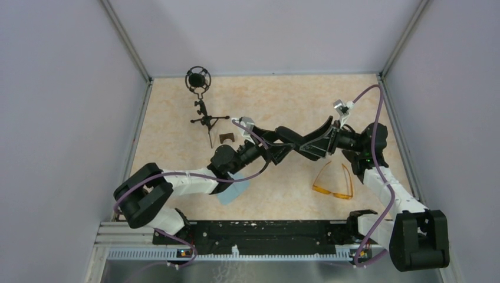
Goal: Organize the sunglasses
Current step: Open the sunglasses case.
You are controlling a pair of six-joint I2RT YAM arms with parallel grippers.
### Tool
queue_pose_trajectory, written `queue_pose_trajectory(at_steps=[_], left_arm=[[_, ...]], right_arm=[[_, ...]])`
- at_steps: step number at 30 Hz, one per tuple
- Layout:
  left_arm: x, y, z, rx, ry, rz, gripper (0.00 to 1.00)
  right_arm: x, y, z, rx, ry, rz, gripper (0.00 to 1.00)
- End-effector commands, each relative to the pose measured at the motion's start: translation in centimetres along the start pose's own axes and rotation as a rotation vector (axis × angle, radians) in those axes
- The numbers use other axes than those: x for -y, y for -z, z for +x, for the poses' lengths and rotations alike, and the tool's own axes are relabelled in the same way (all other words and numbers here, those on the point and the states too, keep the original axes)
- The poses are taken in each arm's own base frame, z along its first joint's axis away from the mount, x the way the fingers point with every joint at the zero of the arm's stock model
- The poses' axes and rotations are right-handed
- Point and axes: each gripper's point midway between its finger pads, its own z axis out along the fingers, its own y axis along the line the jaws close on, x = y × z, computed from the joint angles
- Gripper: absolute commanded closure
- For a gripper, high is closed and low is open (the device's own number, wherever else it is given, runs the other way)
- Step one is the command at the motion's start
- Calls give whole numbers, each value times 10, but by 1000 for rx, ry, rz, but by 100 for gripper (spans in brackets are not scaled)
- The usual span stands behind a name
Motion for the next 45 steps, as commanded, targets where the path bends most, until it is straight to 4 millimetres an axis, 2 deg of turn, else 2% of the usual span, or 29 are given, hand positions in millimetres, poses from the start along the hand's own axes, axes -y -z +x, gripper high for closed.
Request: queue_pose_trajectory(at_steps=[1, 4, 7, 11, 14, 21, 24, 29, 34, 39, 45], left_arm=[[-51, 18, 41, -114, -21, -161, 13], [-37, 18, 29, -57, -8, -90, 11], [-11, 12, 20, -23, 2, 45, 12], [16, 2, 18, -23, 48, 210, 16], [21, -2, 17, 0, 88, 269, 24], [15, 2, 4, 45, 166, 306, 35], [13, 4, 2, 40, 168, 314, 50], [16, 5, 5, 11, 166, 328, 75], [14, 3, 12, -31, 148, 315, 93], [12, 2, 17, -72, 132, 305, 100], [11, 1, 21, -105, 127, 295, 100]], right_arm=[[-32, 2, -9, -36, 157, -108, 100], [-27, 1, -6, -44, 153, -98, 100], [-18, 0, -2, -58, 142, -73, 100], [-14, -3, 8, -94, 123, -80, 100], [-15, -4, 11, -106, 129, -84, 100], [-10, -10, 24, -159, 115, -94, 100], [-7, -14, 29, -181, 108, -91, 100], [-4, -18, 35, -203, 90, -86, 68], [-2, -19, 39, -212, 86, -71, 54], [0, -21, 41, -228, 89, -70, 49], [2, -25, 47, -255, 86, -66, 43]])
